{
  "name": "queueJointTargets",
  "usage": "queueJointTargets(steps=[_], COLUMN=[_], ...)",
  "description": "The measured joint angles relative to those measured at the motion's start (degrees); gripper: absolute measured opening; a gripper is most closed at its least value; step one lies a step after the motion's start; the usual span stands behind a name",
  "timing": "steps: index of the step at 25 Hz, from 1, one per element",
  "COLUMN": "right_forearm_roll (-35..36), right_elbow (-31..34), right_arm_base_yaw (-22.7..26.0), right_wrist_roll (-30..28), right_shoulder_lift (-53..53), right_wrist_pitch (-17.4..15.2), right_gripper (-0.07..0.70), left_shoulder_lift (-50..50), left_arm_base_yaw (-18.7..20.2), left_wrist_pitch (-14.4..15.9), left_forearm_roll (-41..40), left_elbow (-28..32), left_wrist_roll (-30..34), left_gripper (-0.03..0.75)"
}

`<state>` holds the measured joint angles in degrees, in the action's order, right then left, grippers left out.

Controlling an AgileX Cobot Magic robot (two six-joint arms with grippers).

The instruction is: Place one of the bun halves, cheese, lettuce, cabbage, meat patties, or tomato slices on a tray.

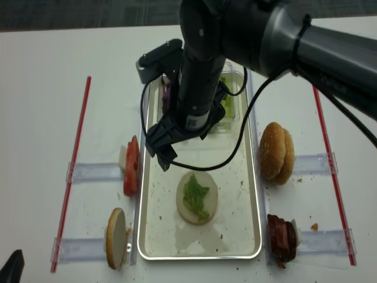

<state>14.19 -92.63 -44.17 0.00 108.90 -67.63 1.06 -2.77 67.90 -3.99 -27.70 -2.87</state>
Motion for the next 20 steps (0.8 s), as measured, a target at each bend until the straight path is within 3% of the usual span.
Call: queueJointTargets(steps=[3, 9, 20], right_forearm_roll=[-1.01, -3.71, -4.40], right_elbow=[-4.52, -11.32, -12.58], right_arm_base_yaw=[0.00, 0.00, 0.00], right_wrist_roll=[0.32, 1.76, 2.03], right_shoulder_lift=[-0.32, -0.52, -1.51], right_wrist_pitch=[-2.32, -3.07, -3.54], right_gripper=[0.692, 0.692, 0.692], left_shoulder_lift=[0.00, 0.00, 0.00], left_arm_base_yaw=[0.00, 0.00, 0.00], left_wrist_pitch=[0.00, 0.00, 0.00], left_forearm_roll=[0.00, 0.00, 0.00], left_elbow=[0.00, 0.00, 0.00], left_wrist_roll=[0.00, 0.00, 0.00], left_gripper=[0.564, 0.564, 0.564])
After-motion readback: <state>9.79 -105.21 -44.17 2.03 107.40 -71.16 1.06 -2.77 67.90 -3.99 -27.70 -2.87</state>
